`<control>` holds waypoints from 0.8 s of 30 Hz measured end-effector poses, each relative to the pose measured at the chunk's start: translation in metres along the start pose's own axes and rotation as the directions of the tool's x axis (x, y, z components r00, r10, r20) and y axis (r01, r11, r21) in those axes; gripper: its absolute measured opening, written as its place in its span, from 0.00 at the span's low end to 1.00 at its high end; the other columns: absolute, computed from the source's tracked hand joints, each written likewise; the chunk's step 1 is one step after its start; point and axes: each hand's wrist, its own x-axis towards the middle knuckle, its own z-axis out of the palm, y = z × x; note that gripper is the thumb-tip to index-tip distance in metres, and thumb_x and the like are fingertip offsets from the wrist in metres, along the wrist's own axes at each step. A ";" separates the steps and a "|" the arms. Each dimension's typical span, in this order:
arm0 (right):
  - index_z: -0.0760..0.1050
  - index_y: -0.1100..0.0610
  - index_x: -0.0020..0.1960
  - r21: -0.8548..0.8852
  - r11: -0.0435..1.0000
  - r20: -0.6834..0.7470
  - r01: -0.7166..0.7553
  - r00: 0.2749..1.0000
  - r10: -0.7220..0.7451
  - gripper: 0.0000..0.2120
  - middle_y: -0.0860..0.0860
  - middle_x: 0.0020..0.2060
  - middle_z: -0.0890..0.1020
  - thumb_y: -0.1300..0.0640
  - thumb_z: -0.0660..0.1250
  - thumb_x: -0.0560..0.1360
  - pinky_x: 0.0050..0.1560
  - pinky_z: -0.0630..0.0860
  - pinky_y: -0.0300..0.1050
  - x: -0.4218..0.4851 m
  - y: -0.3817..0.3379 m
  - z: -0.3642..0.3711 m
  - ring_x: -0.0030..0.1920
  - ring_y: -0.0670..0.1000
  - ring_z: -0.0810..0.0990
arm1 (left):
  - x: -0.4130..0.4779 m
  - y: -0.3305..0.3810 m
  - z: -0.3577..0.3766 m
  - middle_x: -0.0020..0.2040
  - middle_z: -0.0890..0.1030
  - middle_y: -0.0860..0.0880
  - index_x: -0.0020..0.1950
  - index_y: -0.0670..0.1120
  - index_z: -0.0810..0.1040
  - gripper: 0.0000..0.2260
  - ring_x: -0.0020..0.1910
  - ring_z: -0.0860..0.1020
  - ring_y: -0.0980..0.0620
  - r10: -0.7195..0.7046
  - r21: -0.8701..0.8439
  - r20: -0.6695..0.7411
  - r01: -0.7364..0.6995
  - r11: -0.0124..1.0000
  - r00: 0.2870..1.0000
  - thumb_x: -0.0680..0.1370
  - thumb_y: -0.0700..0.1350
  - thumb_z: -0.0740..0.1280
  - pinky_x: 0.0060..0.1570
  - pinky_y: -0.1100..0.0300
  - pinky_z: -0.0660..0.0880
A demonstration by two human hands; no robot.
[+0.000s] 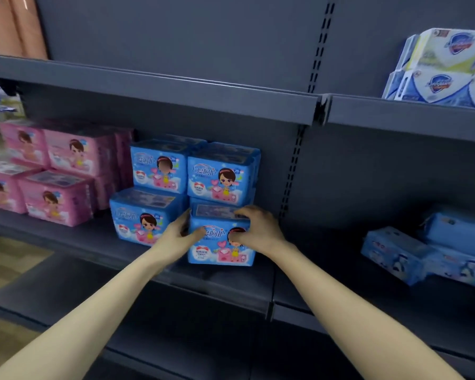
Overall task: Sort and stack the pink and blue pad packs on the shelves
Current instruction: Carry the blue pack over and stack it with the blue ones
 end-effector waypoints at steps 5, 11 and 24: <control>0.72 0.55 0.65 -0.002 0.998 -0.040 -0.068 0.997 0.068 0.27 0.48 0.63 0.74 0.56 0.72 0.68 0.58 0.71 0.38 0.001 -0.006 0.012 0.61 0.49 0.74 | 0.013 -0.010 -0.014 0.61 0.73 0.54 0.72 0.47 0.62 0.23 0.62 0.72 0.55 0.001 0.042 0.092 -0.005 0.999 0.996 0.78 0.43 0.63 0.59 0.60 0.69; 0.71 0.54 0.66 -0.071 0.991 -0.083 -0.110 0.991 0.104 0.25 0.48 0.64 0.72 0.55 0.70 0.70 0.55 0.68 0.36 0.002 -0.018 0.020 0.61 0.49 0.73 | 0.023 -0.018 -0.018 0.63 0.71 0.55 0.74 0.49 0.57 0.25 0.61 0.71 0.55 0.024 0.146 0.166 -0.048 0.988 0.986 0.79 0.45 0.62 0.60 0.61 0.67; 0.73 0.55 0.64 -0.069 0.975 -0.154 -0.210 0.968 0.198 0.24 0.47 0.64 0.72 0.57 0.72 0.68 0.54 0.66 0.33 0.005 -0.023 0.030 0.61 0.48 0.73 | 0.034 -0.021 -0.017 0.66 0.73 0.47 0.75 0.46 0.57 0.26 0.64 0.72 0.46 0.049 0.292 0.143 -0.090 0.952 0.989 0.79 0.44 0.62 0.59 0.58 0.68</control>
